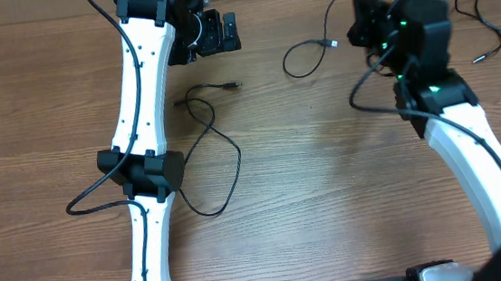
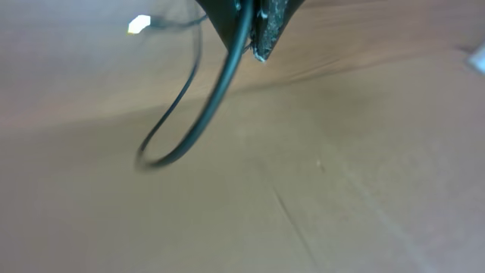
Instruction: Untangle cables
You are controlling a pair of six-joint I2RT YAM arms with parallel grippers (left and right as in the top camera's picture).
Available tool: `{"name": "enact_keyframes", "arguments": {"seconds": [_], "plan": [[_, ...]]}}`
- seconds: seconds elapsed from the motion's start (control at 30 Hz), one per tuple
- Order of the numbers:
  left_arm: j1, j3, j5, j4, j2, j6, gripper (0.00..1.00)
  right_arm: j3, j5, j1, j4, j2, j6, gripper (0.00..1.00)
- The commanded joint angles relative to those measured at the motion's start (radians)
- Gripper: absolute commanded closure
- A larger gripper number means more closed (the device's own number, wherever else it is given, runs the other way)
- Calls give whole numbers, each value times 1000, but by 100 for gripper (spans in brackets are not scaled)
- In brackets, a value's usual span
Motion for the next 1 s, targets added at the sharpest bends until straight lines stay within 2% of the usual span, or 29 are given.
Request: {"name": "enact_keyframes", "arguments": {"seconds": [0.0, 0.07, 0.17, 0.23, 0.37, 0.5, 0.63, 0.77, 0.87, 0.97], "plan": [[-7, 15, -48, -2, -26, 19, 0, 11, 59, -4, 10, -58, -457, 96], [-7, 15, -51, -2, -26, 19, 0, 11, 106, -4, 21, -84, -608, 96], [-7, 15, -51, -2, -26, 19, 0, 11, 223, -4, 100, -108, -725, 96], [-7, 15, -51, -2, -26, 19, 0, 11, 332, -4, 195, -114, -772, 96], [-7, 15, -51, -2, -26, 19, 0, 11, 555, -4, 436, -114, -959, 96], [-7, 15, -51, -2, -26, 19, 0, 11, 579, -25, 557, -114, -1091, 96], [-7, 15, -51, -2, -26, 19, 0, 18, 576, -78, 576, -132, -1065, 96], [-7, 15, -51, -2, -26, 19, 0, 64, 575, -101, 488, -187, -977, 96], [-7, 15, -51, -2, -26, 19, 0, 133, 543, -129, 370, -216, -893, 96], [-7, 15, -51, -2, -26, 19, 0, 262, 459, -221, 138, -212, -769, 96]]}}
